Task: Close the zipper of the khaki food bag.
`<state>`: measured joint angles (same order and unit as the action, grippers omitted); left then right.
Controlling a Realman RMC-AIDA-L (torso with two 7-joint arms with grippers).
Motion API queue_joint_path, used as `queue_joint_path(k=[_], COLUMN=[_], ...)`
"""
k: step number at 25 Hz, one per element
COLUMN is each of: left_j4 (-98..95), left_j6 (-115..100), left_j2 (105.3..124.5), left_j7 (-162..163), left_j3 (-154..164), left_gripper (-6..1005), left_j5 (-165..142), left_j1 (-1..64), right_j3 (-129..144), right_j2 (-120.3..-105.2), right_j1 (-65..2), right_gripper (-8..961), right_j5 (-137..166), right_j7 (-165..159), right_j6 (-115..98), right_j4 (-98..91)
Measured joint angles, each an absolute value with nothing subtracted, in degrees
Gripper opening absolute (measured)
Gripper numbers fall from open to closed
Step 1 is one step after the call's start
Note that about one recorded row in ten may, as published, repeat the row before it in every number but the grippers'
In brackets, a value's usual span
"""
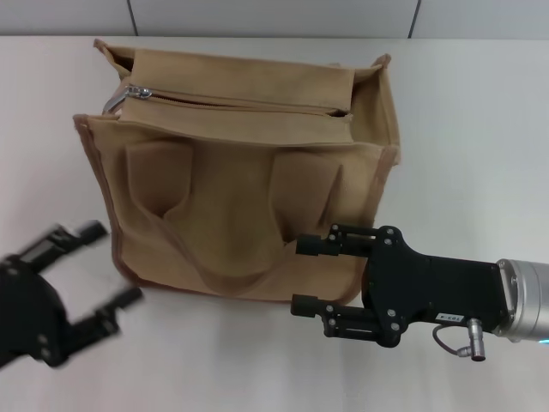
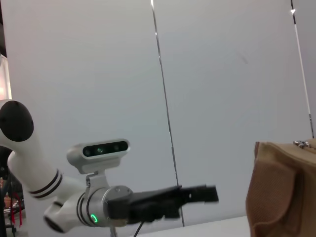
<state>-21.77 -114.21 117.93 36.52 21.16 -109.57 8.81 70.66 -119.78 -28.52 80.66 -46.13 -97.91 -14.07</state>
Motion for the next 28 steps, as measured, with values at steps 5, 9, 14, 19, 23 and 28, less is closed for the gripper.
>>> queue_joint_path(k=[5, 9, 14, 19, 23, 28], left_j4=[-18.9, -16.3, -14.8, -13.2, -13.2, -12.4], left_j6=[-114.2, -111.8, -105.8, -101.2, -98.9, -97.6], left_j2=[117.99, 118.45, 118.56, 118.66, 118.67, 118.77], left_j7=[36.6, 36.7, 36.8, 36.3, 36.3, 36.3], left_j3=[8.7, -1.8, -2.9, -1.0, 2.0, 1.7], left_gripper=[732, 728, 722, 717, 713, 707], left_j5=[-109.5, -109.5, -110.1, -110.2, -110.2, -109.8], left_j1=[8.0, 8.3, 11.7, 15.5, 18.5, 21.1], right_j3=[70.7, 70.7, 70.7, 70.7, 70.7, 70.7], right_j2=[-119.89, -119.89, -119.89, -119.88, -119.88, -119.88], right_j1=[-28.5, -28.6, -28.7, -28.7, -28.7, -28.7], right_gripper=[603, 600, 596, 592, 588, 584], right_j5=[80.6, 80.6, 80.6, 80.6, 80.6, 80.6], right_j7=[-46.0, -46.0, -45.8, -45.8, -45.8, -45.8], right_j6=[-98.0, -98.1, -98.1, -98.1, -98.1, -98.1], right_j4=[-13.4, -12.9, -12.5, -12.5, -12.5, -12.4])
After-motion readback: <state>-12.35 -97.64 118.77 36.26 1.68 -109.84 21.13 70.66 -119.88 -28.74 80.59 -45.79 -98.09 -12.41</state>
